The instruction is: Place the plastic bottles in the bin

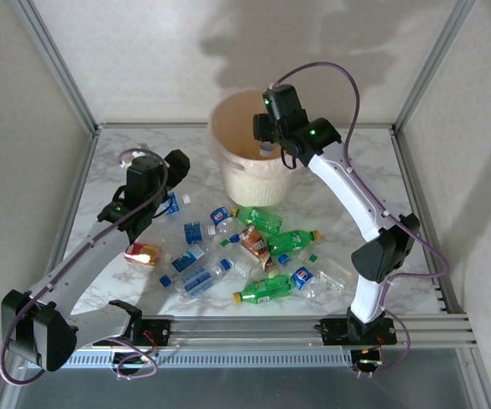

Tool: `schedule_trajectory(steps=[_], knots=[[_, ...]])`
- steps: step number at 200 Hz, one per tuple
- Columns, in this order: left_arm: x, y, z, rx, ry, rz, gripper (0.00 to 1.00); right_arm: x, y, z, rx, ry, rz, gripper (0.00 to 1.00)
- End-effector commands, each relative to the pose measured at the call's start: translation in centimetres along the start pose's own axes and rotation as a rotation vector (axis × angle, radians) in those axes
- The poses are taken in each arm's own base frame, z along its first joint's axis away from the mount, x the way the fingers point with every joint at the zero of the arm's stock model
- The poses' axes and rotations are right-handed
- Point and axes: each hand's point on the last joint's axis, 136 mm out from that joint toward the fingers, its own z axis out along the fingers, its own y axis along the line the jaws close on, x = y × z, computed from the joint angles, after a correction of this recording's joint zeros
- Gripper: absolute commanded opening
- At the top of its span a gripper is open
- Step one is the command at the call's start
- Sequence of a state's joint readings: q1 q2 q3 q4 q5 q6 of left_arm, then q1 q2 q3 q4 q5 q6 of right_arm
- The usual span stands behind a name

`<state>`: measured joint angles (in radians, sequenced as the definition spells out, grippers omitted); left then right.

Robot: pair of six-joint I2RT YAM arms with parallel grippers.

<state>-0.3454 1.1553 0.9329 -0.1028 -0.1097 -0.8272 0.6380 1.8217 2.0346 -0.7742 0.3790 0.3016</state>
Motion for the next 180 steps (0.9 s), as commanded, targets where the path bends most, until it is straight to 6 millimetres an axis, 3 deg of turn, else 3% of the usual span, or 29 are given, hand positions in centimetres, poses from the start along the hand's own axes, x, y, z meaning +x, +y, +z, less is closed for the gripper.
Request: schedule_trajectory(steps=[1,29,48,86,100,124,180], knots=[[0.3,1.8,0.3,-0.052,-0.003,0.002,0.82,1.0,-0.9,0.4,0.048,0.024,-0.014,0.66],[0.8,3.3,0.7,-0.073,0.018,-0.02,0.82,0.7,-1.0,0.0,0.045,0.008,-0.005,0.81],[1.0,4.8,0.6,-0.107,0.018,-0.036,0.85,-0.3,-0.8,-1.1,0.022,-0.02,0.009,0.85],[1.1,8.1,0.2,-0.223,0.011,-0.084,0.89,-2.8,2.2,-5.4,-0.117,-0.126,-0.02,0.87],[1.3,9.9,0.0,-0.291,0.012,-0.134,0.9,-2.7,5.2,-7.6,-0.19,-0.16,-0.065,0.88],[2.5,12.5,-0.4,-0.358,0.019,-0.272,0.93,-1.9,7.6,-9.0,-0.229,-0.171,-0.105,0.91],[4.4,15.6,0.3,-0.461,0.061,-0.416,0.96,0.9,9.7,-9.8,-0.333,-0.144,-0.054,0.96]])
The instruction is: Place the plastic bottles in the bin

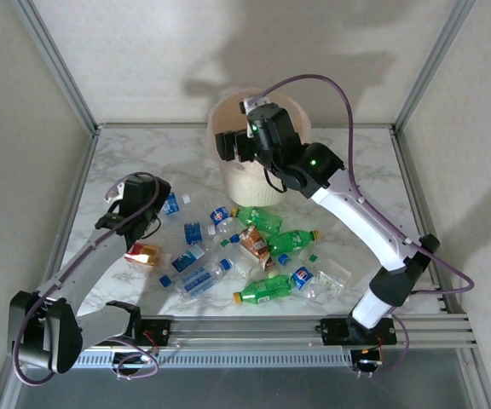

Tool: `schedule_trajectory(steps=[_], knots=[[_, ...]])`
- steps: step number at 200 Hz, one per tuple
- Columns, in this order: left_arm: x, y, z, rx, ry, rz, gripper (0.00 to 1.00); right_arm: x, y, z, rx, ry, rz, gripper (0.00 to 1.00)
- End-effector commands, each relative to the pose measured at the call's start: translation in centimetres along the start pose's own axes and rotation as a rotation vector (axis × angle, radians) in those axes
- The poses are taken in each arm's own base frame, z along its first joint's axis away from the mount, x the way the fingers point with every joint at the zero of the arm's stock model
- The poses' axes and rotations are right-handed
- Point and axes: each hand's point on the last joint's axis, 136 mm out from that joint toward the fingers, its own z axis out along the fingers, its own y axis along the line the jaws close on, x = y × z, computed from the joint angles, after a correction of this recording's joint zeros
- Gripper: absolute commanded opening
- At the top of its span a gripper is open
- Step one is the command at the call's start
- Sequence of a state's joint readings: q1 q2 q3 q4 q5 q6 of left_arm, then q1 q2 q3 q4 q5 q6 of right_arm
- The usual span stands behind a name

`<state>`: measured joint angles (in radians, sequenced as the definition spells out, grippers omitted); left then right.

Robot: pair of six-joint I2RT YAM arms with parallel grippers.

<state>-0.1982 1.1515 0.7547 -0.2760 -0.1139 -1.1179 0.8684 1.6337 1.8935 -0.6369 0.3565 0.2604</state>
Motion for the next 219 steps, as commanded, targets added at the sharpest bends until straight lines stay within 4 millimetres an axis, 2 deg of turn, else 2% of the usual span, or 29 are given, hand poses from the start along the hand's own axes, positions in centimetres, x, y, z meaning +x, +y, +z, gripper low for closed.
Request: schedule_trajectory(steps=[1,15,46,96,158,219], knots=[[0.2,2.3,1.0,-0.086,0.02,-0.13,0.96,0.4,1.0,-0.5,-0.061,-0.015,0.044,0.96],[0.6,3.0,1.8,-0.107,0.041,-0.165,0.99,1.3,1.2,-0.5,-0.086,-0.006,0.063,0.97],[0.7,4.0,3.6,-0.15,0.057,-0.218,0.99,3.0,1.4,-0.1,-0.105,0.025,0.085,0.97],[-0.2,2.8,5.5,-0.162,0.038,-0.227,0.99,4.1,1.8,0.1,-0.125,0.044,0.085,0.97],[0.1,3.6,7.9,-0.228,0.052,-0.257,0.99,3.4,1.5,-0.4,-0.112,0.012,0.082,0.97],[-0.7,3.5,10.5,-0.306,0.028,-0.22,0.99,3.9,1.4,-0.2,-0.108,0.029,0.081,0.98]])
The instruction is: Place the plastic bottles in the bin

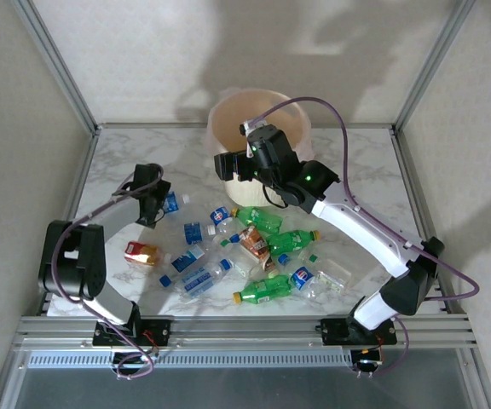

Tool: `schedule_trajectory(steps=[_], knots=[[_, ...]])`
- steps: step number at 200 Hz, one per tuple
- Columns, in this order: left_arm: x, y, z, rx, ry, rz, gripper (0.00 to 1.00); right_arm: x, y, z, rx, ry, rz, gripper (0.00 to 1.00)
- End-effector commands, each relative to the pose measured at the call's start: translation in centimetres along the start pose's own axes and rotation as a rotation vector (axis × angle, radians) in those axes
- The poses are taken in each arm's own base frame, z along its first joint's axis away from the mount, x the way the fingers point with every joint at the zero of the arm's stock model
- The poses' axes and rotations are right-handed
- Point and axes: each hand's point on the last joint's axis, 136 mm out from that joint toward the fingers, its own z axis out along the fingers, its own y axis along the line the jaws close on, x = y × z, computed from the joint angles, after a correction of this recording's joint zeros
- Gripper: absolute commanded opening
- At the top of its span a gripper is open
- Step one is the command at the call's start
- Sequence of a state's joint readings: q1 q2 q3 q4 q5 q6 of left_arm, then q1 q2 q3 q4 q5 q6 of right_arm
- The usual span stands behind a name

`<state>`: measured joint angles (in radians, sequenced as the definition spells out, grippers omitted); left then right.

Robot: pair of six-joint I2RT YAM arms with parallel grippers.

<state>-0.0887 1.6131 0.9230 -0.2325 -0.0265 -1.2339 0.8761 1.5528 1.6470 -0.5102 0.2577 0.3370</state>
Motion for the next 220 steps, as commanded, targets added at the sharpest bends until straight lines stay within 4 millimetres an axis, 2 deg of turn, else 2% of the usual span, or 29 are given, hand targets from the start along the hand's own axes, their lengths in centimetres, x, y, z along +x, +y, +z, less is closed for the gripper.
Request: schedule_trajectory(steps=[1,48,91,114,170,220], knots=[[-1.4,0.0,0.7,-0.056,-0.055,-0.076,0.99,-1.0,0.5,-1.2,-0.022,-0.039,0.016,0.97],[-1.4,0.7,3.1,-0.129,-0.046,-0.004,0.95,-0.8,0.2,-1.0,-0.002,-0.032,0.009,0.97],[-1.8,0.4,4.0,-0.141,-0.052,0.042,0.93,-0.3,0.0,-0.8,0.002,-0.019,0.009,0.97],[-1.6,0.6,4.5,-0.134,-0.027,0.055,0.81,0.1,-0.1,-0.8,0.01,-0.014,0.01,0.96],[-2.0,0.1,3.5,-0.1,-0.042,0.097,0.74,0.4,-0.5,-0.9,0.021,-0.016,0.033,0.92],[-2.3,-2.8,-0.3,0.007,-0.071,0.19,0.68,0.6,1.4,-1.1,-0.098,-0.01,0.08,0.92]])
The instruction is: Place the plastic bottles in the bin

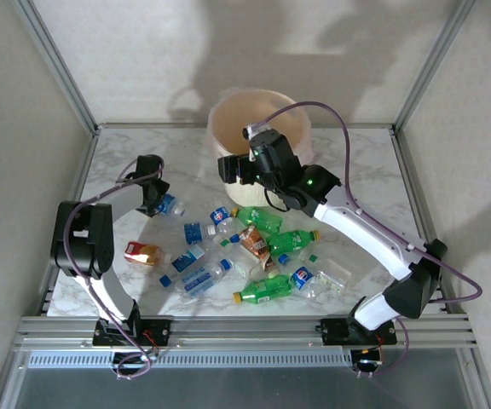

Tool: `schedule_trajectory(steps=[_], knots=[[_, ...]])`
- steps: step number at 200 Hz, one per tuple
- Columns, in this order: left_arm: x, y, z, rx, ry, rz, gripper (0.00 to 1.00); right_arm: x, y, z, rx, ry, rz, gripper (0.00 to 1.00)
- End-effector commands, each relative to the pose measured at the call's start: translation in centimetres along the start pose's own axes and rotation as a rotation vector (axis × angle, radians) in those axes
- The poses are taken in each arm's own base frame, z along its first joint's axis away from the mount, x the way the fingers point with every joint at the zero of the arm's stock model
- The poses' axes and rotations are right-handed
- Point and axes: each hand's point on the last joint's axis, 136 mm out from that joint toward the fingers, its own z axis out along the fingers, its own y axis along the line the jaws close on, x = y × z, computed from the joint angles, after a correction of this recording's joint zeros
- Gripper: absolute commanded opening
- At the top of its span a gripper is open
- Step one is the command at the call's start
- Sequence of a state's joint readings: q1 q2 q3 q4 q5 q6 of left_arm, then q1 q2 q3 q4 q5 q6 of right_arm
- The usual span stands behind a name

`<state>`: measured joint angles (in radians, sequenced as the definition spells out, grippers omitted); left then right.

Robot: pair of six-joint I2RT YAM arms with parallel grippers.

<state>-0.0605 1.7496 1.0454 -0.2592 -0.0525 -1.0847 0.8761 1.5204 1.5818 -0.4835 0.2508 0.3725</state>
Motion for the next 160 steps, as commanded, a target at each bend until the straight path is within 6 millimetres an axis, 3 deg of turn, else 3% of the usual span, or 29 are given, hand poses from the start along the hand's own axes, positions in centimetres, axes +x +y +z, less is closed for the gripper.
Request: schedule_trajectory(steps=[1,78,98,127,160], knots=[[-1.1,-1.5,-2.9,0.062,-0.051,0.057,0.68,-0.5,1.8,-1.0,-0.1,-0.018,0.049,0.92],[-0.2,-7.4,-12.0,0.429,-0.01,0.112,0.66,-1.1,6.2,-1.0,-0.344,0.015,0.112,0.92],[0.9,-10.9,-16.3,0.652,0.061,0.131,0.65,-0.8,6.9,-0.7,-0.385,0.043,0.12,0.93],[2.4,-15.9,-24.1,0.958,0.135,0.225,0.65,-0.7,7.2,0.0,-0.435,0.087,0.137,0.95],[4.3,-19.1,-30.9,1.191,0.22,0.299,0.66,-2.1,6.4,0.1,-0.436,0.088,0.142,0.98]])
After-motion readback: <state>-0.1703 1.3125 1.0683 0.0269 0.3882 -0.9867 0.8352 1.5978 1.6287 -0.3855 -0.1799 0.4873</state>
